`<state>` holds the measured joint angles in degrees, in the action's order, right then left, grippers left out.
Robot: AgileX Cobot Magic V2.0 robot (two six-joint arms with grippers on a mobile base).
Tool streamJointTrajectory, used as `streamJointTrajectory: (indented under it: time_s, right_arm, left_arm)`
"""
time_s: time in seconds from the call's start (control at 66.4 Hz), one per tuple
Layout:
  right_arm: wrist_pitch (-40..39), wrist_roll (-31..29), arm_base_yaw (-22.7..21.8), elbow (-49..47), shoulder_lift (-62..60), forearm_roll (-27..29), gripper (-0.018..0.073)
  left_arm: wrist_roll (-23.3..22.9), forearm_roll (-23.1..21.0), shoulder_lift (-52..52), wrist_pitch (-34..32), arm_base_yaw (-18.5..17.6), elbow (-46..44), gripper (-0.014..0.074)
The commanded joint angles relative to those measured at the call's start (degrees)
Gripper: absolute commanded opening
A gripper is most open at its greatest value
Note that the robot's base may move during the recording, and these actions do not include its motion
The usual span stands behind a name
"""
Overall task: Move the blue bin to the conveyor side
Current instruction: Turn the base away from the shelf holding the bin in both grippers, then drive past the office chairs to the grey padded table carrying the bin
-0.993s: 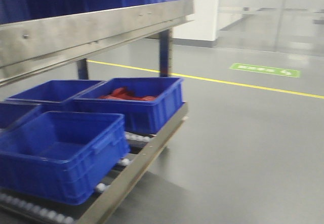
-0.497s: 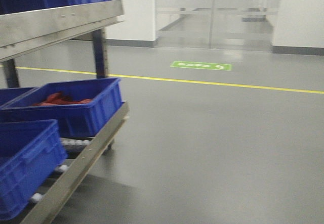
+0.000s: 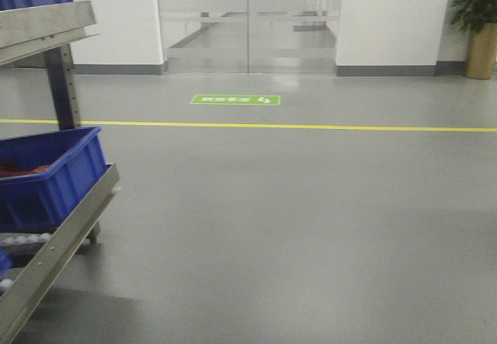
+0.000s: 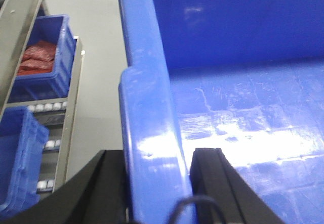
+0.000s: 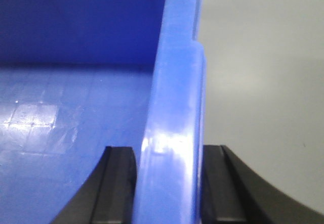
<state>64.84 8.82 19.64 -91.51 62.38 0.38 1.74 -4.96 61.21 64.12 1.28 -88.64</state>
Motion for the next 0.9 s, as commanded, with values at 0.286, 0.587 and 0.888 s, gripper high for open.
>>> streamJointTrajectory:
  time_s: [0.286,0.587,0.888]
  right_arm:
    - [-8.7,-1.6,0.0,-1.0,-1.2,-2.4,-0.0079]
    - [-8.7,-1.6,0.0,-1.0,-1.2,-2.4,-0.0079]
    - [-8.7,-1.6,0.0,-1.0,-1.2,-2.4,-0.0079]
  left_arm:
    - [1.1,0.1,-0.9,-5.3,0.2,-0.8,0.0001]
    - [1.1,0.1,-0.9,-5.3,0.2,-0.8,0.0001]
    - [1.1,0.1,-0.9,-5.3,0.2,-0.8,0.0001]
